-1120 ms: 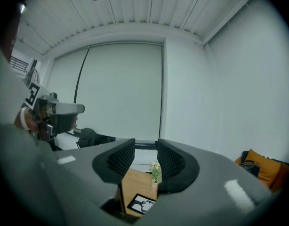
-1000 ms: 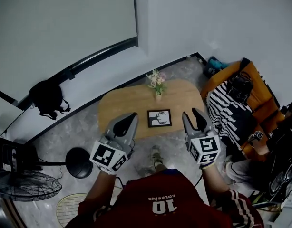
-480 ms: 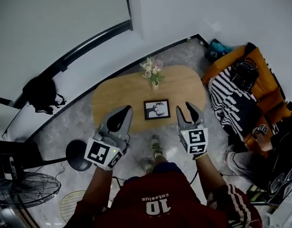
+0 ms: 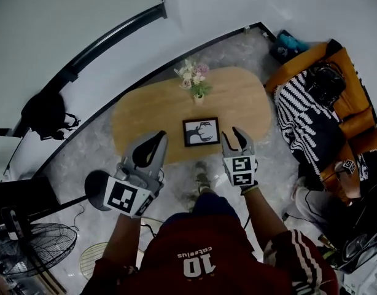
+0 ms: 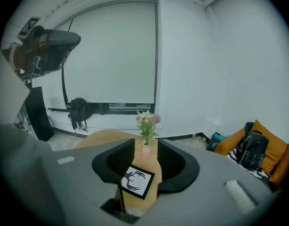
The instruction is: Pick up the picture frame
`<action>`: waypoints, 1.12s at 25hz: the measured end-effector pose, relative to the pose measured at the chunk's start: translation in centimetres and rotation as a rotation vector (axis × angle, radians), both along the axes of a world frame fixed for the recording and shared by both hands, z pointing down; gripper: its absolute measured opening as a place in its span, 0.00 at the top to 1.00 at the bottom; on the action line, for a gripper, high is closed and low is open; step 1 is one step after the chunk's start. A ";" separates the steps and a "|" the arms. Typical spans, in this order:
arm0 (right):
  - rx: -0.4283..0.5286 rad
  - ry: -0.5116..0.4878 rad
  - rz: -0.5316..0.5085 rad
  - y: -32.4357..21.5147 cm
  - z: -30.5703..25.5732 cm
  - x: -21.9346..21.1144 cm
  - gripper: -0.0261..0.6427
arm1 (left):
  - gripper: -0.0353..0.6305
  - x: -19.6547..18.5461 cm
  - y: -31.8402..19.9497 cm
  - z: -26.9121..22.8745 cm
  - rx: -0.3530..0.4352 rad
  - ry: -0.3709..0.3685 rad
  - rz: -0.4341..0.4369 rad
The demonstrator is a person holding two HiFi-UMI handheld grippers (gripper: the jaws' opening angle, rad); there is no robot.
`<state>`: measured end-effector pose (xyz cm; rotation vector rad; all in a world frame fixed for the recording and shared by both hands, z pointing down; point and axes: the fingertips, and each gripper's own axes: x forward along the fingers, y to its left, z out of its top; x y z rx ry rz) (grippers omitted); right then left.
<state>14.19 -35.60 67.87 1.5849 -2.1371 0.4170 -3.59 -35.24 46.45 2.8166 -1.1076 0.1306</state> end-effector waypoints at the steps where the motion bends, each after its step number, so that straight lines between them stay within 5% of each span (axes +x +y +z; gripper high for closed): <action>1: -0.012 0.005 0.008 -0.4 1.3 0.3 0.75 | 0.94 0.3 -0.4 0.5 -0.005 -0.002 0.003; 28: -0.339 0.045 0.128 -3.8 32.7 2.0 0.75 | 0.94 -1.8 -0.8 18.2 -0.105 -0.023 -0.011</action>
